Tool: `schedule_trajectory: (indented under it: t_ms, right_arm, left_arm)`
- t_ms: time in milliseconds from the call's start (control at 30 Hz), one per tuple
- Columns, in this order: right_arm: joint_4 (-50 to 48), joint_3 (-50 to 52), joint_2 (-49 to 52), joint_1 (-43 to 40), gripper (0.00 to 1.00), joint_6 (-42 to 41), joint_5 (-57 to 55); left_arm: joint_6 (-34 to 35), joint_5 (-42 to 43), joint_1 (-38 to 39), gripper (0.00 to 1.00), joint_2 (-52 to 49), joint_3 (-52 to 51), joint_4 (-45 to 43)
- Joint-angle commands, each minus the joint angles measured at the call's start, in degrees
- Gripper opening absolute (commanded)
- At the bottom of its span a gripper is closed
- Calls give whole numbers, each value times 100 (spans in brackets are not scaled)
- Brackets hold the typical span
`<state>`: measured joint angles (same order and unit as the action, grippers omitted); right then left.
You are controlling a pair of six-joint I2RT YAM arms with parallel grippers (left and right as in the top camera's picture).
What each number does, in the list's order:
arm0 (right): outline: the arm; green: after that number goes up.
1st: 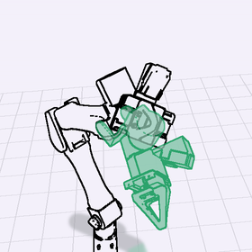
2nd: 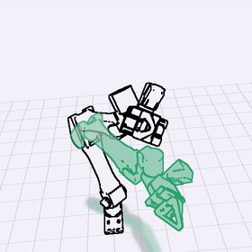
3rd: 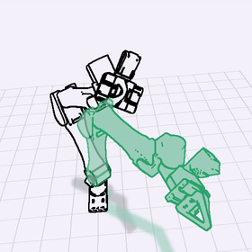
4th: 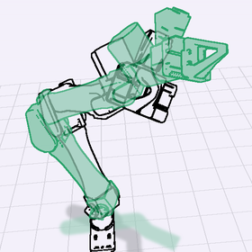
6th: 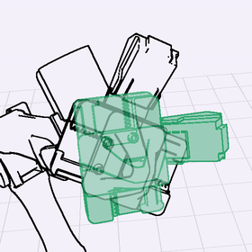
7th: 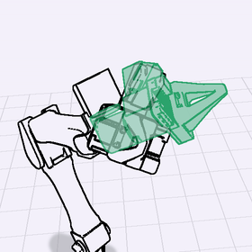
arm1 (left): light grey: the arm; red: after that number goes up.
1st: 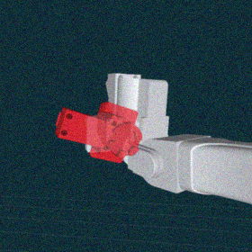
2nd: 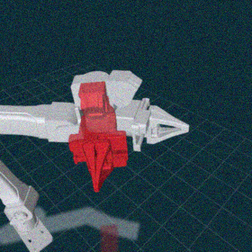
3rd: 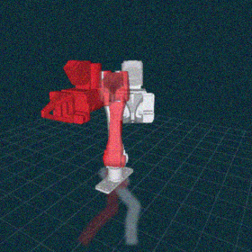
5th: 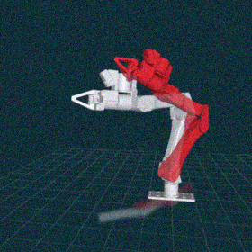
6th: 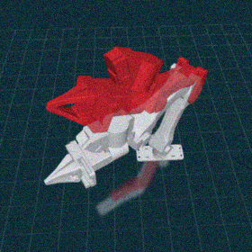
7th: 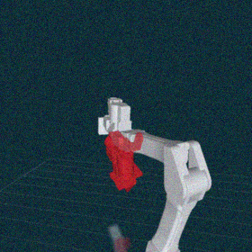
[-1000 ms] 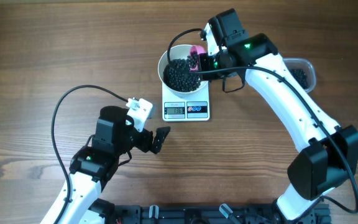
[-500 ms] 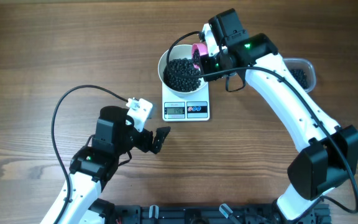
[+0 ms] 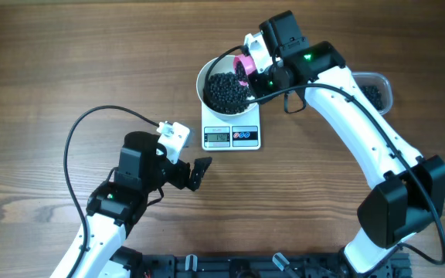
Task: Scoop item into bowl and weigh 150g on scale
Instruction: 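Move the scoop over the bowl and tip beans in slowly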
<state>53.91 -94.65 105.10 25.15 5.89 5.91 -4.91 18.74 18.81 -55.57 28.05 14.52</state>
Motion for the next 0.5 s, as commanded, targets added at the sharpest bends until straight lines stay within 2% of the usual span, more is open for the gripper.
schedule_trajectory:
  t_ms: [0,467]
  right_arm:
    - [-39,-144,-192,20,4,470,2]
    - [-142,-144,-192,17,4,599,4]
  left_arm:
    - [-66,-15,9,100,4,109,-13]
    - [-66,-15,9,100,4,109,-13]
